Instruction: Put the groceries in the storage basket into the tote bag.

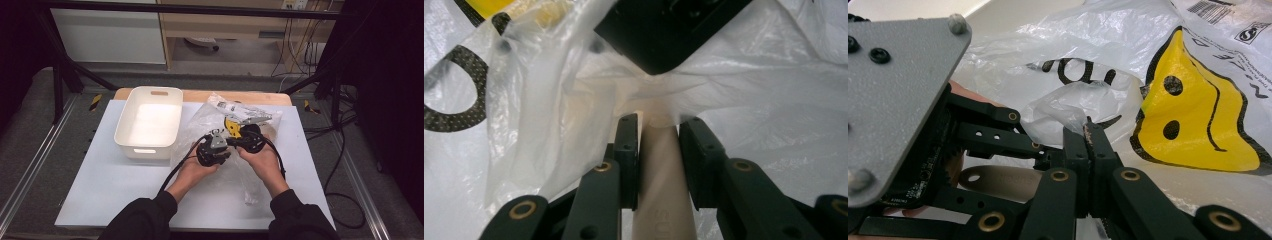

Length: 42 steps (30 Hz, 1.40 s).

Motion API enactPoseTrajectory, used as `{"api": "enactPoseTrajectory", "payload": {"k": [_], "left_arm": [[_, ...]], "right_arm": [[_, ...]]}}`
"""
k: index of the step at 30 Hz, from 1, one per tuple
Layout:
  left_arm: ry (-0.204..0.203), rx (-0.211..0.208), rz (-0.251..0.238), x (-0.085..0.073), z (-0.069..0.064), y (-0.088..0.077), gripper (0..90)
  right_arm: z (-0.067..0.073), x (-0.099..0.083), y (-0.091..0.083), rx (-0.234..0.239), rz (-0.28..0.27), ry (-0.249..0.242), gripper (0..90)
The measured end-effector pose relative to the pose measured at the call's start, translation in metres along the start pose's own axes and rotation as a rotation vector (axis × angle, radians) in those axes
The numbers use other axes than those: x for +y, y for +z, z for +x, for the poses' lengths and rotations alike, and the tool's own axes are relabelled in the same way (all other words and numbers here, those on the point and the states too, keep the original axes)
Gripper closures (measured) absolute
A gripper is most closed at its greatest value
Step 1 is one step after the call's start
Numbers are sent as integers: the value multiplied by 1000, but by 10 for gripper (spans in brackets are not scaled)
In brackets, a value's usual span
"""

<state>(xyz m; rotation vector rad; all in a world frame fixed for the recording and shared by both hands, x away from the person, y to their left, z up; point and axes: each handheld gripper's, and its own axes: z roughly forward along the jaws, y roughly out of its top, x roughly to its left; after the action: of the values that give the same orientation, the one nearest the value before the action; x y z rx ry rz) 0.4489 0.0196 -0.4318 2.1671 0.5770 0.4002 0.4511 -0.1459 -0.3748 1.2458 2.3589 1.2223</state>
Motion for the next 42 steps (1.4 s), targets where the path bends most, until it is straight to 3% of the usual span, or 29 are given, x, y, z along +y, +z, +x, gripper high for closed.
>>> {"api": "enactPoseTrajectory", "payload": {"k": [20,26,42], "left_arm": [[-42,-3,-5,-7,12,10,702],[-25,4,6,-9,11,14,703],[-47,13,14,-13,13,21,702]], "right_arm": [[-2,-6,4,3,20,1,900],[-4,-8,6,-1,27,3,900],[-4,-9,7,-1,32,5,900]]}}
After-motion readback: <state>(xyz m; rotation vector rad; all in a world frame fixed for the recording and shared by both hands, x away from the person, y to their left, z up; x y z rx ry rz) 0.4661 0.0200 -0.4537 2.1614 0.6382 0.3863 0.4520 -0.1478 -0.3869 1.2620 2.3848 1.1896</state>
